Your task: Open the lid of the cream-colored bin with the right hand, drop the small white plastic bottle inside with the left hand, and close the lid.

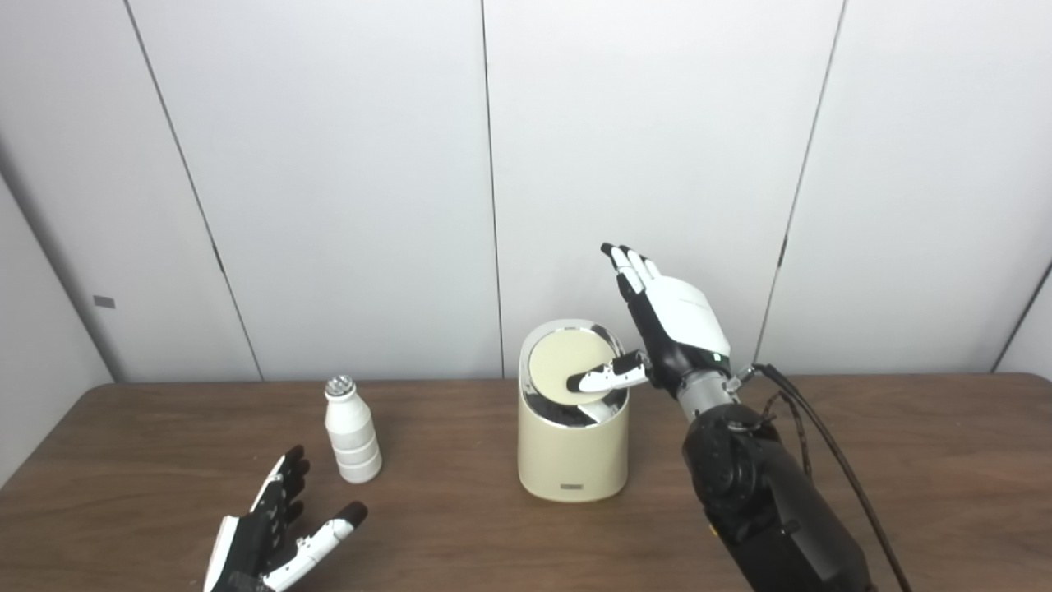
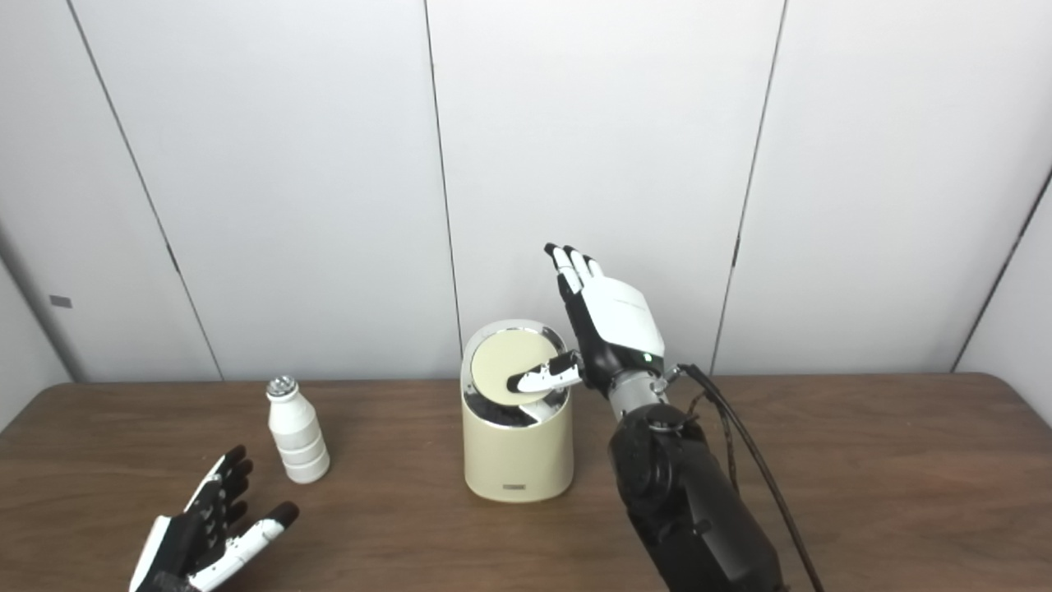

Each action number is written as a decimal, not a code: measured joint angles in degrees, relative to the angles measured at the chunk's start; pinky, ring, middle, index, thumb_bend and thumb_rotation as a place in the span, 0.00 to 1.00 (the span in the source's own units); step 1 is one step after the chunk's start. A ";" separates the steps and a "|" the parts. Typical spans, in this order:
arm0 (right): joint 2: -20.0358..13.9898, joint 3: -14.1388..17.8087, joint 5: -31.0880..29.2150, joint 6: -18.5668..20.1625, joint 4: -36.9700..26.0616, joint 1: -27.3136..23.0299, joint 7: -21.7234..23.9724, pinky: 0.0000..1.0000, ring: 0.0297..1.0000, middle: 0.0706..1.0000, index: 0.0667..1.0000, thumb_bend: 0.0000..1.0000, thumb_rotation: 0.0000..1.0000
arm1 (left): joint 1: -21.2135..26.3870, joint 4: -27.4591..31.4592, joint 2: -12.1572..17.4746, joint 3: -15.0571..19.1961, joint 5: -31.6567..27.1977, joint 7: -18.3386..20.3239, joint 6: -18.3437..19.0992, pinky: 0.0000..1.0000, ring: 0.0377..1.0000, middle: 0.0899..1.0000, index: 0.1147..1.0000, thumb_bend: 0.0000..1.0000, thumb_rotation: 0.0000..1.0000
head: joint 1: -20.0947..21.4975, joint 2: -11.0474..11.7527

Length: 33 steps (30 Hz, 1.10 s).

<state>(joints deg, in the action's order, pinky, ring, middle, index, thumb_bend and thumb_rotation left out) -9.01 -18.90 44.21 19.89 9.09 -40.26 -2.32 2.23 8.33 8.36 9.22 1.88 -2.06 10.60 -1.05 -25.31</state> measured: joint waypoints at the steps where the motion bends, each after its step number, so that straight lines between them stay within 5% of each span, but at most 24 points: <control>1: -0.01 -0.01 0.00 -0.02 -0.01 0.01 -0.05 0.89 0.99 1.00 0.99 0.94 0.15 | 0.00 0.00 0.01 -0.01 0.00 0.00 0.00 0.96 0.97 0.95 0.98 0.90 0.40 | 0.00 0.00; 5: 0.00 -0.49 0.06 -0.05 -0.65 0.03 -0.03 0.85 0.99 1.00 1.00 0.94 0.11 | 0.00 0.00 -0.01 0.01 0.00 -0.01 0.00 0.95 0.96 0.95 0.97 0.90 0.39 | 0.00 0.00; 7: -0.01 -0.55 0.08 -0.04 -0.79 0.04 0.16 0.87 1.00 1.00 1.00 0.91 0.21 | 0.00 0.00 0.00 0.00 0.01 -0.01 0.00 0.95 0.96 0.95 0.97 0.90 0.40 | 0.00 -0.09; 12: -0.16 0.59 -0.50 0.23 -0.71 1.40 0.82 0.93 1.00 1.00 1.00 0.81 0.81 | -0.02 0.00 0.00 0.03 0.08 -0.02 0.00 0.96 0.97 0.95 0.98 0.90 0.39 | 0.00 0.00; 15: -0.25 0.96 -1.45 0.29 -0.70 2.77 1.98 0.95 1.00 1.00 1.00 0.82 0.96 | -0.02 0.00 -0.01 0.05 0.09 -0.02 0.00 0.96 0.97 0.95 0.98 0.90 0.40 | 0.09 0.00; 33: -0.45 4.24 -7.55 -1.87 -0.94 3.82 2.73 0.92 1.00 1.00 1.00 0.89 1.00 | -0.03 0.00 0.01 0.06 -0.23 0.29 0.00 0.95 0.96 0.95 0.98 0.92 0.37 | 0.00 0.00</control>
<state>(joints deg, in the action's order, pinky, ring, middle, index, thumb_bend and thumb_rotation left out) -9.46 -14.66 36.66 18.02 8.15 -36.44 0.40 2.20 8.33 8.37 9.27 1.65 -1.77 10.59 -1.05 -25.31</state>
